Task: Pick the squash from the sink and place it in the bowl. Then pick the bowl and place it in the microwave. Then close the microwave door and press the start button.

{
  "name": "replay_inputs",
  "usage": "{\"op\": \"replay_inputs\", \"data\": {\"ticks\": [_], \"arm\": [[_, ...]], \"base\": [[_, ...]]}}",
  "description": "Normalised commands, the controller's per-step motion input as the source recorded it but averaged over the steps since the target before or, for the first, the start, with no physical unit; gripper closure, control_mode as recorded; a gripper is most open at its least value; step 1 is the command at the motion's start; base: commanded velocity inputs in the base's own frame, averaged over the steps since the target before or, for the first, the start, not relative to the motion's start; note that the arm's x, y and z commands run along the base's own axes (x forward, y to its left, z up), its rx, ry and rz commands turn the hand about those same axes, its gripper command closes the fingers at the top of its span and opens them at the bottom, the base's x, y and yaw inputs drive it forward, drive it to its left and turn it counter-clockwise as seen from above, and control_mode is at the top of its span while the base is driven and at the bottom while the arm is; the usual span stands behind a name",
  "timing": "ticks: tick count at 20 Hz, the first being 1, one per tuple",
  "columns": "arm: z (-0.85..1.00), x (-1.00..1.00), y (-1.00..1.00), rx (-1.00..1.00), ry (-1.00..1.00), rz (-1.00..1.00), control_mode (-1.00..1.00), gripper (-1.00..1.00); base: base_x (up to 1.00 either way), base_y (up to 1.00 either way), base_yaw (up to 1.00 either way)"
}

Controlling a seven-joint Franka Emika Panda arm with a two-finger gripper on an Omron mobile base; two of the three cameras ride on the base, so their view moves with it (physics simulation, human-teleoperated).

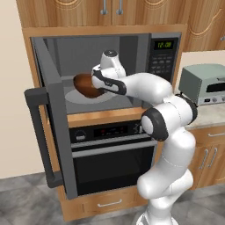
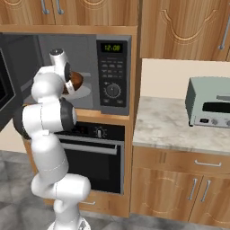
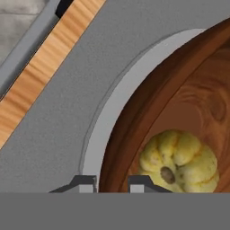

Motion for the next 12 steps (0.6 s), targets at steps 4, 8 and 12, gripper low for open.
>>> {"op": "replay_inputs", "data": {"ticks": [4, 8, 12], "arm": [[0.04, -0.25, 0.00, 0.00, 0.00, 0.00, -1.00, -1.00], [0.22, -0.74, -0.04, 0.04, 0.00, 0.00, -1.00, -1.00], [0.56, -1.00, -0.11, 0.15, 0.00, 0.00, -1.00, -1.00]], "base": [[0.00, 0.00, 0.00], [0.00, 0.00, 0.00], [0.00, 0.00, 0.00]]}}
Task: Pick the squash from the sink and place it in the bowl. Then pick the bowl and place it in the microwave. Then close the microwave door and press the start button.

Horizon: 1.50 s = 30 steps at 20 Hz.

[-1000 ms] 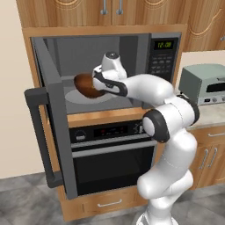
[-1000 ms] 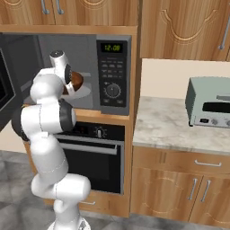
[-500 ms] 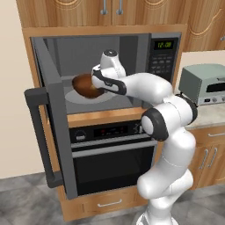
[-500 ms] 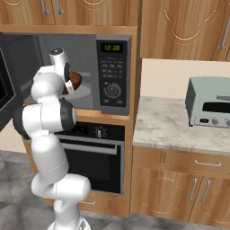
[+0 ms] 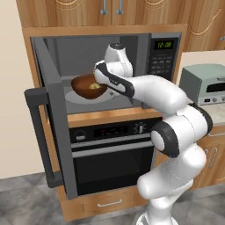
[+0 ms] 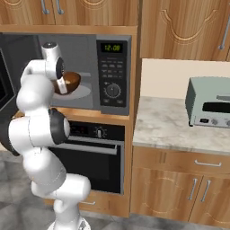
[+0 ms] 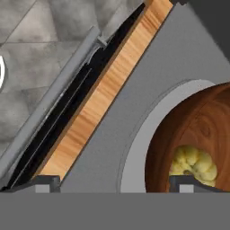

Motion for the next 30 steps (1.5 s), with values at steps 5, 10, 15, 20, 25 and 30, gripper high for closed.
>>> {"op": "replay_inputs", "data": {"ticks": [5, 10, 15, 20, 25, 30], "arm": [[0.52, -1.00, -0.17, 0.31, 0.01, 0.00, -1.00, -1.00], [0.30, -1.00, -0.20, 0.33, 0.00, 0.06, -1.00, -1.00], [0.47, -1.00, -0.16, 0.30, 0.00, 0.12, -1.00, -1.00], [0.58, -1.00, -0.13, 0.28, 0.00, 0.21, -1.00, -1.00], [0.38, -1.00, -0.07, 0.21, -0.11, 0.29, -1.00, -1.00], [0.28, -1.00, -0.01, 0.15, -0.18, 0.32, -1.00, -1.00]], "base": [[0.00, 0.00, 0.00], [0.00, 0.00, 0.00], [0.00, 0.00, 0.00], [0.00, 0.00, 0.00], [0.00, 0.00, 0.00], [0.00, 0.00, 0.00]]}}
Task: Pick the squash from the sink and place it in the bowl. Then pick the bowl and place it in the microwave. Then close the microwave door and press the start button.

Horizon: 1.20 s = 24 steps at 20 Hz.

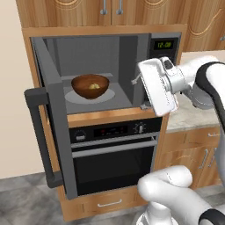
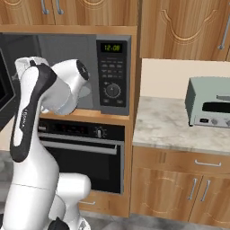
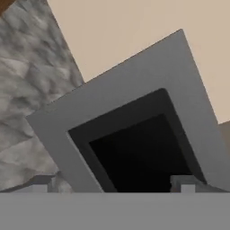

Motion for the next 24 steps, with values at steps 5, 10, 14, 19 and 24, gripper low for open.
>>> {"op": "replay_inputs", "data": {"ticks": [5, 10, 14, 19, 24], "arm": [[0.40, -1.00, 0.00, 0.11, -0.25, 0.12, -1.00, -1.00], [0.30, -1.00, 0.01, 0.04, -0.20, 0.01, -1.00, -1.00], [0.15, -1.00, 0.17, 0.00, -0.11, 0.00, -1.00, -1.00], [0.11, -1.00, 0.03, 0.00, -0.11, 0.01, -1.00, -1.00], [0.00, -0.99, 0.37, 0.00, 0.00, 0.13, -1.00, -1.00]], "base": [[0.00, 0.00, 0.00], [0.00, 0.00, 0.00], [0.00, 0.00, 0.00], [0.00, 0.00, 0.00], [0.00, 0.00, 0.00]]}}
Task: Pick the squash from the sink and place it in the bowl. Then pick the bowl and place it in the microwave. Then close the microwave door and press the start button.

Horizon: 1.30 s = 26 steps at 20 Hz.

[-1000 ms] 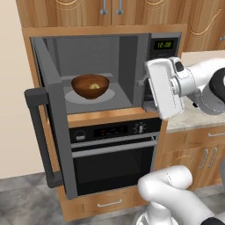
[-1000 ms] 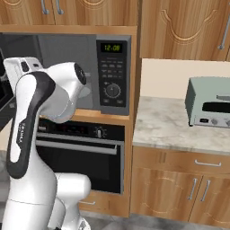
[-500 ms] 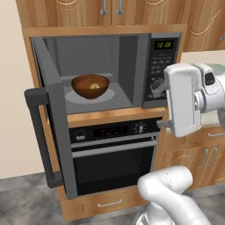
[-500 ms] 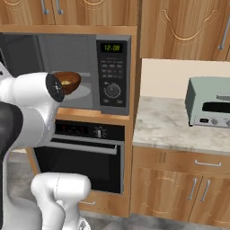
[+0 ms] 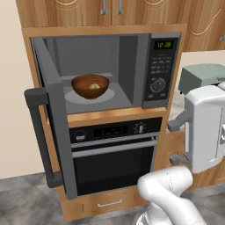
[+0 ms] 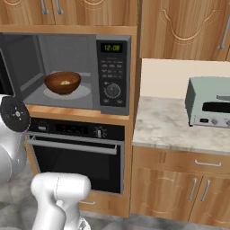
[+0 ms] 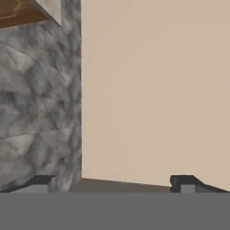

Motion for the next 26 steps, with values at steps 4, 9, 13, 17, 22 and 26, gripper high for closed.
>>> {"op": "replay_inputs", "data": {"ticks": [4, 9, 13, 17, 22, 26], "arm": [[-0.38, -0.14, 0.94, 0.00, 0.09, 0.08, -1.00, -1.00], [-0.01, -0.53, 0.45, 0.00, 0.00, 0.00, -1.00, -1.00], [-0.24, 0.04, 0.73, -0.01, 0.00, -0.11, -1.00, -1.00], [-0.59, 0.43, 0.93, 0.00, 0.00, -0.22, -1.00, -1.00], [-0.38, 0.12, 0.97, -0.01, 0.00, -0.25, -1.00, -1.00], [-0.39, 0.42, 0.99, -0.02, 0.00, -0.30, -1.00, -1.00]], "base": [[0.00, 0.00, 0.00], [0.00, 0.00, 0.00], [0.00, 0.00, 0.00], [0.00, 0.00, 0.00], [0.00, 0.00, 0.00], [0.00, 0.00, 0.00]]}}
